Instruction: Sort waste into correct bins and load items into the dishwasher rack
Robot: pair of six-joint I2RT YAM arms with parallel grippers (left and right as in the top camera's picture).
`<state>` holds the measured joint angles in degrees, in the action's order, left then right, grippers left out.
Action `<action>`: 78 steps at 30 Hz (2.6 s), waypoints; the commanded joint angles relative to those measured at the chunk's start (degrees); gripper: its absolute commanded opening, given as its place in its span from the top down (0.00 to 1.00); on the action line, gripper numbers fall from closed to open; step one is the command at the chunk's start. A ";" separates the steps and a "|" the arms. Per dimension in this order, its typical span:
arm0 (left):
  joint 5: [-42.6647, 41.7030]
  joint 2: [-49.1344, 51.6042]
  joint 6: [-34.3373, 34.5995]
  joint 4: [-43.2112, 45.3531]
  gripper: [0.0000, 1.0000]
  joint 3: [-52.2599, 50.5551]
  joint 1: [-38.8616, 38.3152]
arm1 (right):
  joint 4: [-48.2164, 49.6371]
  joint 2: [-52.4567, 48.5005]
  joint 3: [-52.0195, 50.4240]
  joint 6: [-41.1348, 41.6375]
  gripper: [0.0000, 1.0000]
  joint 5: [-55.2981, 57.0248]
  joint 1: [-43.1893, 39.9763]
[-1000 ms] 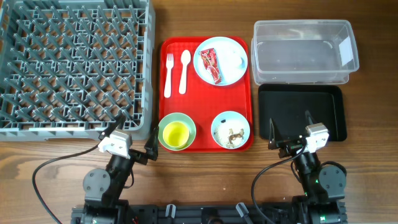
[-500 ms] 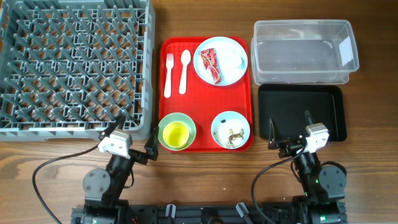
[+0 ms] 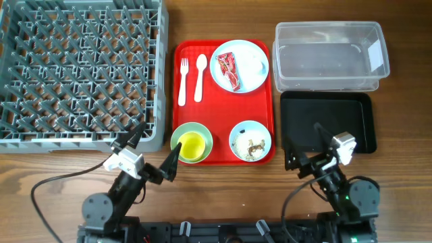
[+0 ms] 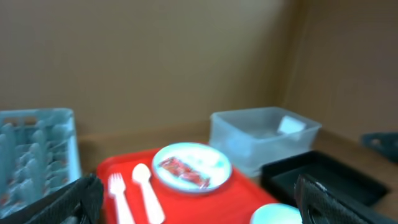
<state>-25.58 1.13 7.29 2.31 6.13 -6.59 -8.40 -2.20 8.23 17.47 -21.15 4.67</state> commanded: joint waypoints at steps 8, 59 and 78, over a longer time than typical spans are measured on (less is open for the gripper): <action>-2.91 30.88 2.60 -31.30 0.00 40.98 0.11 | -30.67 -30.53 39.98 0.66 0.00 -5.99 -0.24; 22.69 56.94 22.99 -89.11 0.04 65.22 4.52 | -25.79 -98.86 60.65 22.12 0.63 16.22 43.65; 7.80 56.94 14.78 -78.20 0.02 65.22 4.52 | -30.38 -78.44 60.78 20.13 0.96 -1.57 30.93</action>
<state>-4.89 58.39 29.17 -80.93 71.57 -2.50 -39.09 -90.35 68.38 38.98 -11.66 43.42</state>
